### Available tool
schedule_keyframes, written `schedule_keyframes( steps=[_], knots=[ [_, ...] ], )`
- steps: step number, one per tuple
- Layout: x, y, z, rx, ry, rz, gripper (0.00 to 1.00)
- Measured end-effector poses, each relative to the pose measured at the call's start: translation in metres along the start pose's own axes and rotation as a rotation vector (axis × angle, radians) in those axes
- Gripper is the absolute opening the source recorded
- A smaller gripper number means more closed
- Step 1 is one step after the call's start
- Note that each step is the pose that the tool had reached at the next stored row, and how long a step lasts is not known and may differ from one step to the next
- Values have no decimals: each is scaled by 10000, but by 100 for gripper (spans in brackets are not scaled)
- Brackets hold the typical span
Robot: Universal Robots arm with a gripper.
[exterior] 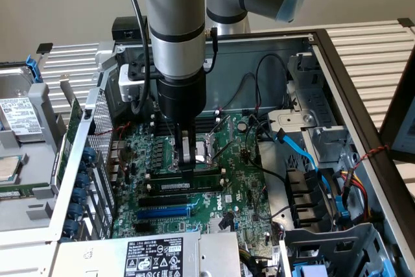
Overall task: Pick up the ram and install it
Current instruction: 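Press down the ram until it locks into place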
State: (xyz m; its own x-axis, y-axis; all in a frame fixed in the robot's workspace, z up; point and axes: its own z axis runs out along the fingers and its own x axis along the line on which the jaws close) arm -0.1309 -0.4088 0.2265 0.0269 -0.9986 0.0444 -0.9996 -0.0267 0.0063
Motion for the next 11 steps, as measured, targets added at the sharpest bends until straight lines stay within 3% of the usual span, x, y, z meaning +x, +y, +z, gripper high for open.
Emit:
schedule_keyframes(
  steps=[11],
  knots=[
    [8, 2, -144, -14, -3, 0, 11]
  ],
)
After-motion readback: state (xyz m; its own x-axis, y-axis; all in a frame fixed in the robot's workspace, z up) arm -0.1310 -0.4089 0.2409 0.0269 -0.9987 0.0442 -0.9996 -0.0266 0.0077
